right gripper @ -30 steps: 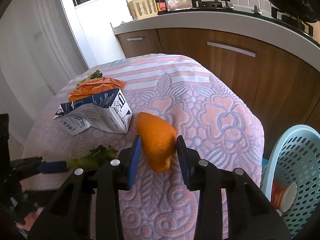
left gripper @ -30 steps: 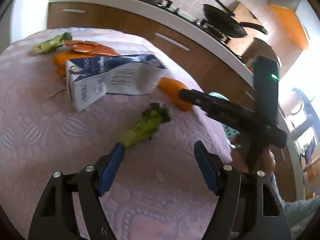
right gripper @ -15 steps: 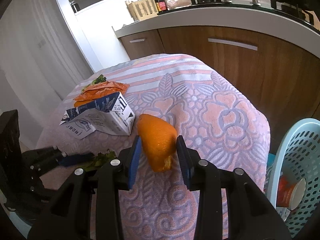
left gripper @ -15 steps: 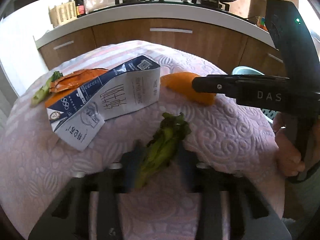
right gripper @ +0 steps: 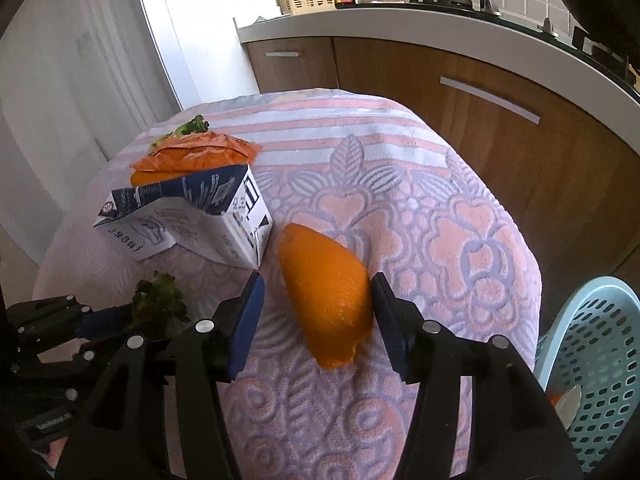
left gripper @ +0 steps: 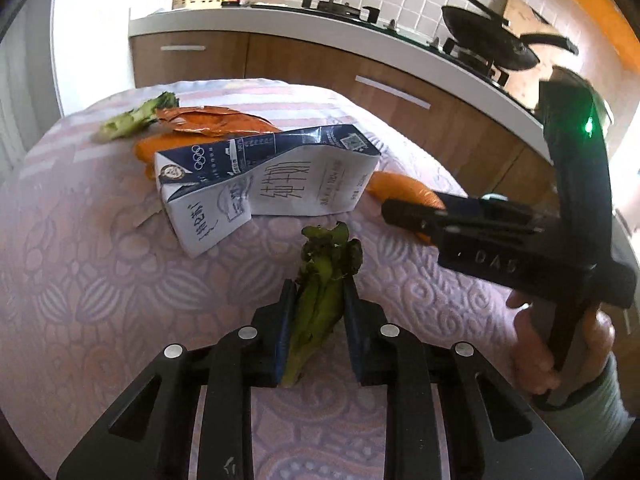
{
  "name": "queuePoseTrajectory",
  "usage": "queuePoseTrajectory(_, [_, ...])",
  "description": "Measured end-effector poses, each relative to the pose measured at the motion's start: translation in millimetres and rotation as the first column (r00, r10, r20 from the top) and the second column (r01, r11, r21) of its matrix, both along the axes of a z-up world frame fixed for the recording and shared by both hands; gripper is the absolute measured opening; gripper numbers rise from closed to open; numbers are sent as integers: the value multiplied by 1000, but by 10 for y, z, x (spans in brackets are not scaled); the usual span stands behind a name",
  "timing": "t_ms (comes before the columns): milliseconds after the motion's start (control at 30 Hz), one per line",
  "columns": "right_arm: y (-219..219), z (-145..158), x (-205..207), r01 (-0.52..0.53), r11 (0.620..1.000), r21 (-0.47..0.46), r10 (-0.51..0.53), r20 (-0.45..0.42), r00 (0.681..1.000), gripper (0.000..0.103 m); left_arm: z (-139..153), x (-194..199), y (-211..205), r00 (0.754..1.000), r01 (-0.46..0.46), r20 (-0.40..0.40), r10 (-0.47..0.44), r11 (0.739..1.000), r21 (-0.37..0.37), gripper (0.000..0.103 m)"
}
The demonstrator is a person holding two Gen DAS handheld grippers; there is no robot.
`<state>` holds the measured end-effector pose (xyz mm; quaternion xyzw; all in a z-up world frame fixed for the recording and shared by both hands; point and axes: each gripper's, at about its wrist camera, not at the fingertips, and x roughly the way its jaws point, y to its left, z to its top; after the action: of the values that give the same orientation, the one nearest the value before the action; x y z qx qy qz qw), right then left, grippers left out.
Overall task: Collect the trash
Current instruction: 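Carry the orange peel and greens over the blue basket and open both grippers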
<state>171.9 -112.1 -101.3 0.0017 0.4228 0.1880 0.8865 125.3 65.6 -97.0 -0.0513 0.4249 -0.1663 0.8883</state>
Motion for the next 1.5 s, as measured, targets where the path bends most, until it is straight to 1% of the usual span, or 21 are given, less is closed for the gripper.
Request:
queuePoseTrajectory(67, [-9, -2, -33, 1, 1000, -6, -1, -2, 1000, 32, 1, -55, 21, 1000, -4, -2, 4, 999, -40, 22])
queuePoseTrajectory(167, [-31, 13, -115, -6, 1000, -12, 6, 6, 1000, 25, -4, -146, 29, 1000, -11, -6, 11, 997, -75, 22])
queuePoseTrajectory(233, [-77, 46, -195, 10, 1000, -12, -10, 25, 1000, 24, 17, -192, -10, 1000, -7, 3, 7, 997, -72, 22])
queuePoseTrajectory(367, [-269, 143, -358, 45, 998, 36, -47, 38, 998, 23, 138, -270, -171, 1000, 2, 29, 0, 998, -60, 22])
queuePoseTrajectory(533, [-653, 368, -600, 108, 992, 71, -114, 89, 990, 22, 335, -294, -508, 996, 54, 78, -49, 996, -65, 22])
queuePoseTrajectory(700, [-1196, 563, -823, 192, 977, 92, -203, 131, 970, 22, 538, -271, -996, 985, 111, 136, -103, 992, -58, 22])
queuePoseTrajectory(800, [-1531, 625, -936, 249, 964, 94, -261, 154, 953, 22, 639, -275, -1339, 972, 173, 169, -161, 983, -60, 22])
queuePoseTrajectory(867, [-1725, 636, -986, 277, 955, 104, -291, 160, 943, 22, 677, -249, -1627, 963, 211, 181, -200, 976, -44, 22])
queuePoseTrajectory(933, [-1948, 626, -1043, 312, 943, 116, -328, 162, 931, 22, 663, -219, -1849, 956, 242, 179, -231, 970, -39, 22])
queuePoseTrajectory(1033, [-2194, 580, -1113, 364, 925, 110, -378, 167, 911, 22, 593, -161, -2154, 949, 278, 162, -269, 960, -36, 22])
queuePoseTrajectory(1100, [-2413, 511, -1135, 397, 910, 120, -412, 153, 898, 22, 507, -105, -2379, 946, 294, 146, -290, 956, -11, 22])
queuePoseTrajectory(1133, [-2508, 460, -1126, 413, 902, 128, -429, 139, 893, 22, 453, -75, -2465, 945, 302, 135, -299, 953, -4, 22])
queuePoseTrajectory(1267, [-2808, 237, -1070, 458, 876, 152, -471, 71, 879, 22, 229, 70, -2804, 937, 342, 75, -340, 940, -14, 22])
queuePoseTrajectory(1367, [-2973, 47, -1015, 483, 859, 172, -492, 9, 871, 22, 102, 147, -2931, 935, 353, 35, -353, 935, -26, 22])
queuePoseTrajectory(1500, [-3127, -141, -952, 507, 841, 187, -507, -50, 860, 22, -36, 178, -3053, 929, 370, 12, -370, 929, -12, 22])
